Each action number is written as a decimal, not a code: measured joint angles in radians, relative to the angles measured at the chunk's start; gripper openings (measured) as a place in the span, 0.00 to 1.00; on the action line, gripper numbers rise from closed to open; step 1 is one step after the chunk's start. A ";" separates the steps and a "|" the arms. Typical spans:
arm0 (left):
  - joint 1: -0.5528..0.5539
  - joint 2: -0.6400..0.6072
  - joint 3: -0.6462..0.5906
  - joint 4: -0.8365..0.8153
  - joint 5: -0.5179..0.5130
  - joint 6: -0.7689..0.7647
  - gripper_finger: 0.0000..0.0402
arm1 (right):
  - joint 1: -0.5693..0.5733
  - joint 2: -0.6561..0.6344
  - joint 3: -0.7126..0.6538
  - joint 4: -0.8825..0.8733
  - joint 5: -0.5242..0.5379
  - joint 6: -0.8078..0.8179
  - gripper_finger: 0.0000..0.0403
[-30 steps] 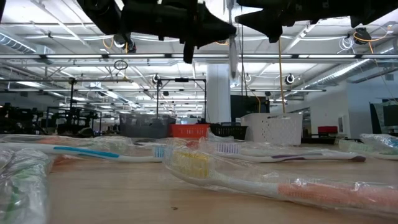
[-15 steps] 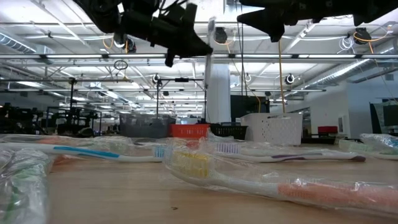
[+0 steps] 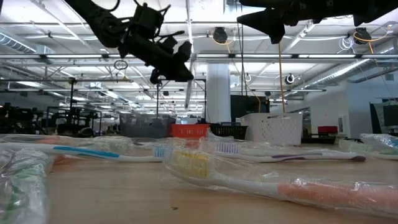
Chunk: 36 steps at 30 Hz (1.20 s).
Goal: Pick & Place Toothbrushes
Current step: Put the violet toothbrush into the orange bin
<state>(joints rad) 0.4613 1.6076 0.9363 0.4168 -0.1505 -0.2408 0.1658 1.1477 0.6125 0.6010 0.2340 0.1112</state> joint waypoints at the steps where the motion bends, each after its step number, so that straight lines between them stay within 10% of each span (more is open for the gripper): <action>1: 0.006 0.011 0.000 0.001 0.000 -0.001 0.03 | 0.000 0.000 0.000 0.000 0.000 -0.001 0.56; 36: 0.073 0.260 0.285 -0.425 -0.036 -0.079 0.02 | 0.000 0.001 -0.015 -0.010 0.000 0.000 0.55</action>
<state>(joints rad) 0.5342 1.8671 1.2217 -0.0086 -0.1862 -0.3197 0.1658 1.1488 0.5979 0.5909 0.2344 0.1112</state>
